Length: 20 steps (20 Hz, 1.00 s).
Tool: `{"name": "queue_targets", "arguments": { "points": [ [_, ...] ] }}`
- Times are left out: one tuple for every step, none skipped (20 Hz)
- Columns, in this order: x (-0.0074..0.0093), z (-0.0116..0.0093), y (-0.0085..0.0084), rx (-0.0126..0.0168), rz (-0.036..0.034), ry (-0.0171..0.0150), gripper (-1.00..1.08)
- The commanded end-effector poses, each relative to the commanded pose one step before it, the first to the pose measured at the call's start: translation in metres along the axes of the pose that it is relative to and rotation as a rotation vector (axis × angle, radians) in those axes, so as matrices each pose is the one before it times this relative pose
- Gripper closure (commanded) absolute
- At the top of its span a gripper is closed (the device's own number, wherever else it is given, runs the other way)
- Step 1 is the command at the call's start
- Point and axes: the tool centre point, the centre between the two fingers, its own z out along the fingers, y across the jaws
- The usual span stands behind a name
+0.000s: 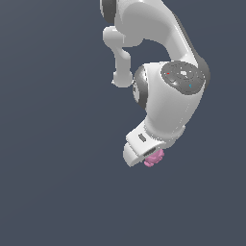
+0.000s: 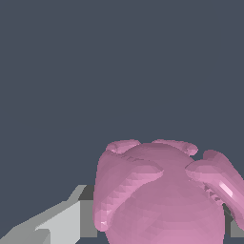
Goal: Pick up the object and move it to a goal position.
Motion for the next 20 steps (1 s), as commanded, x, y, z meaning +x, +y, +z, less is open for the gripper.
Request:
{"name": "queue_targets", "arguments": {
  "points": [
    [0.00981, -0.02046, -0.01251, 0.00021, 0.00055, -0.00072, 1.08],
    [0.00396, -0.00771, -0.00464, 0.0, 0.0, 0.0, 1.08],
    [0.00385, -0.00741, -0.00444, 0.0, 0.0, 0.0, 1.08],
    [0.00354, -0.00674, -0.00403, 0.0, 0.0, 0.0, 1.08],
    [0.00323, -0.00608, -0.00362, 0.0, 0.0, 0.0, 1.08],
    [0.00293, -0.00545, -0.00323, 0.0, 0.0, 0.0, 1.08],
    [0.00265, -0.00486, -0.00287, 0.0, 0.0, 0.0, 1.08],
    [0.00238, -0.00431, -0.00253, 0.0, 0.0, 0.0, 1.08],
    [0.00212, -0.00381, -0.00222, 0.0, 0.0, 0.0, 1.08],
    [0.0019, -0.00336, -0.00194, 0.0, 0.0, 0.0, 1.08],
    [0.00169, -0.00295, -0.0017, 0.0, 0.0, 0.0, 1.08],
    [0.00149, -0.00258, -0.00147, 0.0, 0.0, 0.0, 1.08],
    [0.00132, -0.00224, -0.00127, 0.0, 0.0, 0.0, 1.08],
    [0.00115, -0.00193, -0.00108, 0.0, 0.0, 0.0, 1.08],
    [0.001, -0.00164, -0.0009, 0.0, 0.0, 0.0, 1.08],
    [0.00086, -0.00138, -0.00075, 0.0, 0.0, 0.0, 1.08],
    [0.00073, -0.00114, -0.0006, 0.0, 0.0, 0.0, 1.08],
    [0.0006, -0.00092, -0.00048, 0.0, 0.0, 0.0, 1.08],
    [0.00048, -0.00072, -0.00037, 0.0, 0.0, 0.0, 1.08],
    [0.00037, -0.00054, -0.00027, 0.0, 0.0, 0.0, 1.08]
  ]
}}
